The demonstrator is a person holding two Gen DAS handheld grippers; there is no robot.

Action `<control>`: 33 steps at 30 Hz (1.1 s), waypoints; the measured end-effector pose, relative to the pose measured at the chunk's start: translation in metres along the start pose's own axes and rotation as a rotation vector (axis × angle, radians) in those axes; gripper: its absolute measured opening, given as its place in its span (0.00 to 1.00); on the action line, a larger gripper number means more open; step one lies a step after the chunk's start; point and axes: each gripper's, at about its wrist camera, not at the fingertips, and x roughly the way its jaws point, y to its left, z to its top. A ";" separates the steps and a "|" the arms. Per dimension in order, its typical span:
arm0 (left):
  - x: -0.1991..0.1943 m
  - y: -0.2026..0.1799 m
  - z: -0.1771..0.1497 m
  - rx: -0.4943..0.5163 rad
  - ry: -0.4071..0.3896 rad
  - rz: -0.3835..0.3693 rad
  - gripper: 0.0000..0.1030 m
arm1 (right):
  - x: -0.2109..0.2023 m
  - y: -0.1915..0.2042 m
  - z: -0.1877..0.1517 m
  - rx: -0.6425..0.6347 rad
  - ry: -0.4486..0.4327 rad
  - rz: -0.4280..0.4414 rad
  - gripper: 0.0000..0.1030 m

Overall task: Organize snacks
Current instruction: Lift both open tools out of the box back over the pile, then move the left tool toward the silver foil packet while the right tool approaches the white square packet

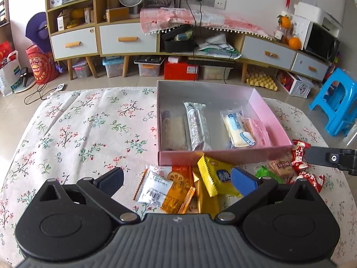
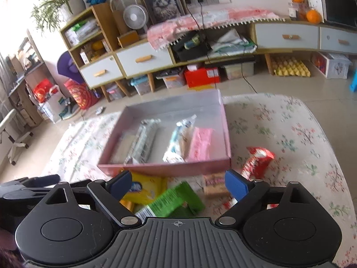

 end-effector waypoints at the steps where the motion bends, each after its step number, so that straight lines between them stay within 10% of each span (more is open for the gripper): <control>1: 0.001 0.002 -0.002 -0.009 0.003 0.001 1.00 | 0.000 -0.002 -0.001 0.003 0.009 -0.003 0.89; 21: -0.022 0.019 -0.058 0.090 0.004 -0.060 0.99 | -0.025 -0.018 -0.068 -0.163 -0.039 -0.078 0.89; 33: -0.024 0.014 -0.098 0.324 -0.001 -0.148 0.99 | -0.010 0.017 -0.119 -0.312 0.043 0.006 0.90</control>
